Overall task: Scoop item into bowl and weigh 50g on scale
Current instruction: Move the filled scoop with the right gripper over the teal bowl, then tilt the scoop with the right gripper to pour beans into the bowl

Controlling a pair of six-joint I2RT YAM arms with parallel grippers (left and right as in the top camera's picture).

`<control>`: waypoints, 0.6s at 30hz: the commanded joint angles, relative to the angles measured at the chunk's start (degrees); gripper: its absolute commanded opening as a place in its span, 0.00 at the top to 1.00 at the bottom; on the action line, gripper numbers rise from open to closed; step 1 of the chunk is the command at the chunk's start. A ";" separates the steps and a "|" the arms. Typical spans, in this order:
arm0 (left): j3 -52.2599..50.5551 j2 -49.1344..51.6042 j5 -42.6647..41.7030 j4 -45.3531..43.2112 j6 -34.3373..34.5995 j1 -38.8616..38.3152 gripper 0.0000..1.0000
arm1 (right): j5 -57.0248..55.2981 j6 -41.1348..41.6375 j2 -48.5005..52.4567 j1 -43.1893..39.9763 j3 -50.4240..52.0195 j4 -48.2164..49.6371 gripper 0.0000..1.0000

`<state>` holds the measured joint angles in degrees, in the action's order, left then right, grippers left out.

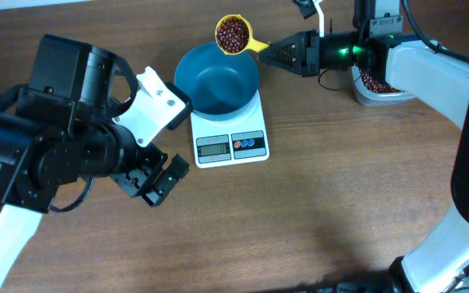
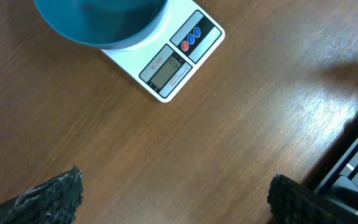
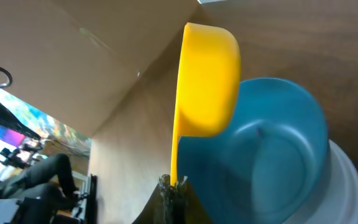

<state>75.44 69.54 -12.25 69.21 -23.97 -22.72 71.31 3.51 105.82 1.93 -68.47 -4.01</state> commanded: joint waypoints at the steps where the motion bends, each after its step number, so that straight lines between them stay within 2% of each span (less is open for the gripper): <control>1: 0.68 -0.39 -0.85 -0.11 0.74 -0.15 0.01 | -0.04 -5.27 0.33 0.35 -0.52 0.15 0.96; 10: 0.68 -0.39 -0.85 -0.11 0.74 -0.15 0.01 | -0.26 -8.61 0.33 0.35 -0.31 -1.36 0.96; 14: 0.68 -0.39 -0.85 -0.11 0.74 -0.15 0.01 | -0.70 -15.74 0.33 0.35 -0.31 -3.98 0.96; 18: 0.68 -0.39 -0.85 -0.11 0.74 -0.15 0.01 | -1.57 -15.74 0.33 0.35 -0.26 -4.17 0.96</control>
<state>75.44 69.54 -12.25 69.21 -23.97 -22.72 69.80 -10.52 105.82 1.93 -68.45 -8.36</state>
